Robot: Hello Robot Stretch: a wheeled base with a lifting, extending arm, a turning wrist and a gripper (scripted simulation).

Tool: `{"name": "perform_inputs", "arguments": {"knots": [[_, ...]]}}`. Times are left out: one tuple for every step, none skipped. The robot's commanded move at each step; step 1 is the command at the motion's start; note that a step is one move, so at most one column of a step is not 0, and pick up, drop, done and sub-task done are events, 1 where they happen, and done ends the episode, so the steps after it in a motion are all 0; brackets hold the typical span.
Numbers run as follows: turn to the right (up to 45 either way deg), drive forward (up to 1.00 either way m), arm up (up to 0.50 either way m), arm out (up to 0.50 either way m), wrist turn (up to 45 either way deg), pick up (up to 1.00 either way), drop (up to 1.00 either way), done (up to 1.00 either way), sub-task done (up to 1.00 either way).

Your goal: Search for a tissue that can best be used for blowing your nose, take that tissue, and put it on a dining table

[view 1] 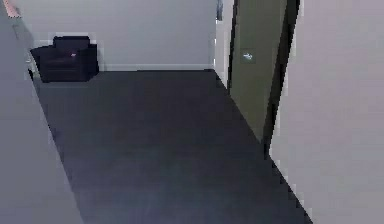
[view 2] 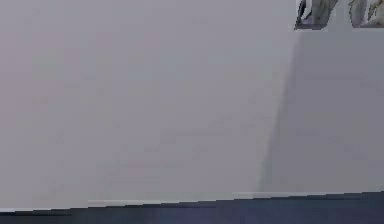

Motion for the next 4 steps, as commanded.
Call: {"name": "perform_inputs", "arguments": {"knots": [[-3.0, 0.0, 0.0, 0.0, 0.0, 0.0, 0.0, 0.0, 0.0], [0.0, 1.0, 0.0, 0.0, 0.0, 0.0, 0.0, 0.0, 0.0], [0.0, 0.15, 0.0, 0.0, 0.0, 0.0, 0.0, 0.0, 0.0], [-33.0, 0.0, 0.0, 0.0, 0.0, 0.0, 0.0, 0.0, 0.0]]}}
